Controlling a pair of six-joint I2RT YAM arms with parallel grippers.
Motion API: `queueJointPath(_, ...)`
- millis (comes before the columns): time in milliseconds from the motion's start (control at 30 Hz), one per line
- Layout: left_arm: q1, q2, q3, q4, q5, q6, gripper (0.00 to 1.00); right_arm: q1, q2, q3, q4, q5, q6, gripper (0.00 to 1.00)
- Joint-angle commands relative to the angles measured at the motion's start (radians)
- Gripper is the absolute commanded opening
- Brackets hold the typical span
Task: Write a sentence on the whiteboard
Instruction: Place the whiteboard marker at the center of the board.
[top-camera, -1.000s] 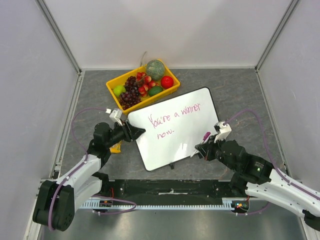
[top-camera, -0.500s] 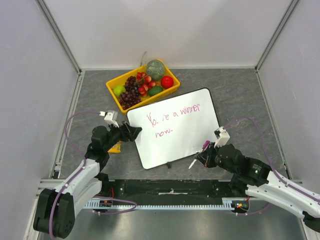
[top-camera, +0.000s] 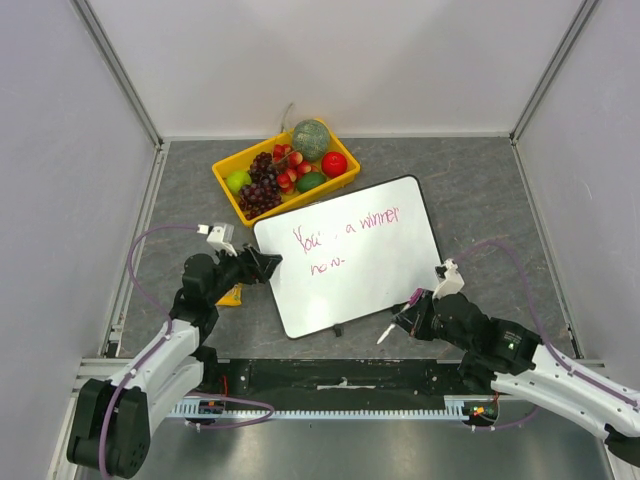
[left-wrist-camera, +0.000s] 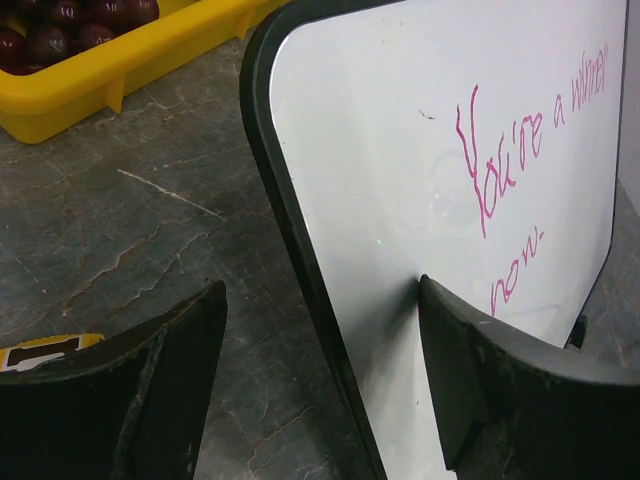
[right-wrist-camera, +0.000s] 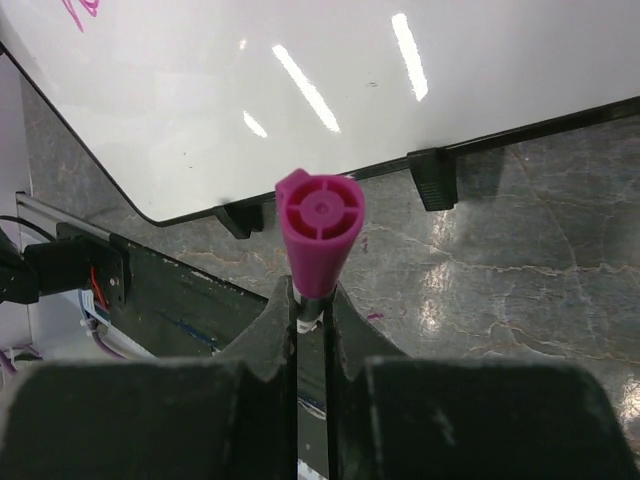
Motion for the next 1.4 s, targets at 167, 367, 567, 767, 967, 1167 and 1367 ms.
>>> queueJointPath(167, 0.004, 0.027, 0.015, 0.021, 0.017, 0.043, 0.82, -0.001, 0.090, 0.032, -0.038, 0.056, 0.048, 0.25)
queueJointPath(367, 0.004, 0.027, 0.015, 0.021, 0.015, 0.044, 0.82, -0.001, 0.070, 0.042, -0.071, 0.102, 0.077, 0.40)
queueJointPath(567, 0.002, 0.024, 0.013, 0.023, 0.015, 0.043, 0.82, -0.001, 0.023, 0.040, -0.096, 0.157, 0.119, 0.65)
queueJointPath(767, 0.004, 0.020, 0.010, 0.021, 0.012, 0.041, 0.83, -0.001, 0.032, 0.065, -0.113, 0.206, 0.116, 0.91)
queueJointPath(967, 0.002, 0.020, 0.011, 0.021, 0.012, 0.041, 0.84, -0.001, 0.087, 0.118, -0.114, 0.264, 0.065, 0.98)
queueJointPath(1167, 0.004, 0.018, 0.008, 0.024, 0.012, 0.043, 0.86, -0.001, 0.141, 0.173, -0.113, 0.324, -0.005, 0.98)
queueJointPath(1367, 0.002, 0.027, 0.007, 0.043, 0.021, 0.044, 0.88, -0.001, 0.193, 0.221, -0.087, 0.385, -0.096, 0.98)
